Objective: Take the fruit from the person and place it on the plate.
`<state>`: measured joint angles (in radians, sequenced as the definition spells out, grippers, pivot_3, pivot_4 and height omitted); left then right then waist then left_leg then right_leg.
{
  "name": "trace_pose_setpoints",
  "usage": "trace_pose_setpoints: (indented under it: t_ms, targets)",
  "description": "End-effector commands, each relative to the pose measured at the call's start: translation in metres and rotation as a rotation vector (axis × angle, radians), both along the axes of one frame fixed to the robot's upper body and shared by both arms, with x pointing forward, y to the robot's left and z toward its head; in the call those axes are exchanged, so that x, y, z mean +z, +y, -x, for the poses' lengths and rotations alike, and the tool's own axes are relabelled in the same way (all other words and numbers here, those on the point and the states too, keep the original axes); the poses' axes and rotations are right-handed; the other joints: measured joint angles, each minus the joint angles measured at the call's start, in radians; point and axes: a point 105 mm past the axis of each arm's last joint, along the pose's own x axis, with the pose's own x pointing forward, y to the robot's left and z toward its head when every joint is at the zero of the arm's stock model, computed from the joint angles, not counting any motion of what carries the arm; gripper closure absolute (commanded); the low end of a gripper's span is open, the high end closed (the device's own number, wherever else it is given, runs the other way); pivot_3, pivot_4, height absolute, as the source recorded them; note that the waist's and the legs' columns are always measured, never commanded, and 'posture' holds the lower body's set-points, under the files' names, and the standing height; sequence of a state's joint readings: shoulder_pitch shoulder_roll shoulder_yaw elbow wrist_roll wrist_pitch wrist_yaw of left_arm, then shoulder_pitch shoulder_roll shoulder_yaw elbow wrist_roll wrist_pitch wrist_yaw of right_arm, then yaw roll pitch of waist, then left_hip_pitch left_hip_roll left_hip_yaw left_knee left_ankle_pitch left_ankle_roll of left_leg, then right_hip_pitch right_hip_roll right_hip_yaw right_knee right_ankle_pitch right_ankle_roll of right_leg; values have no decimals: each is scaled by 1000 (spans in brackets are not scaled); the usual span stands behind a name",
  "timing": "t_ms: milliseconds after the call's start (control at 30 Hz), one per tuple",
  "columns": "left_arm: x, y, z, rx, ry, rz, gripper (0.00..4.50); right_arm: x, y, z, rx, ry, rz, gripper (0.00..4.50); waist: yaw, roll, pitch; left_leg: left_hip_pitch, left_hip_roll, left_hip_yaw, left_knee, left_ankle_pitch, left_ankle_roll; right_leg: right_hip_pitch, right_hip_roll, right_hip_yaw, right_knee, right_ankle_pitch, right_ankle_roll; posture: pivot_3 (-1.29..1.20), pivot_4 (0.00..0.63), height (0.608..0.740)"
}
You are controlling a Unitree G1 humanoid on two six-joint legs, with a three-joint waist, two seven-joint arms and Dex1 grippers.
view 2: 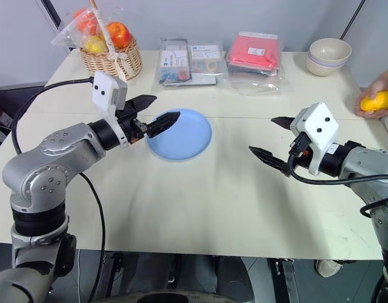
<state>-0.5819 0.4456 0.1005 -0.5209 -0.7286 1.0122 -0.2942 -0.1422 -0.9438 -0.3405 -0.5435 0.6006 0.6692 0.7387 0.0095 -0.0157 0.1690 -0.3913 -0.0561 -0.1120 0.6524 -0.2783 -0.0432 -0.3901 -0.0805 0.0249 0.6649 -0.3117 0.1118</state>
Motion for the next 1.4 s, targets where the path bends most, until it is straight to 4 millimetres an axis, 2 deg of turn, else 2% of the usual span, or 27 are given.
trace_pose_setpoints:
  t_ms: [33, 200, 1400]
  targets:
    - [13, 1, 5, 1, -65, 11, 31, 10, 1, 0, 8, -53, 5, 0, 0, 0, 0, 0, 0, 0, 0, 0, 0, 0, 0, 0, 0, 0, 0, 0, 150, 740]
    - [18, -1, 8, -27, -50, 64, 31, 10, 1, 0, 7, -52, 6, 0, 0, 0, 0, 0, 0, 0, 0, 0, 0, 0, 0, 0, 0, 0, 0, 0, 150, 740]
    - [12, 1, 7, 6, -40, 41, 31, 8, -1, 2, 2, -40, 11, 0, 0, 0, 0, 0, 0, 0, 0, 0, 0, 0, 0, 0, 0, 0, 0, 0, 150, 740]
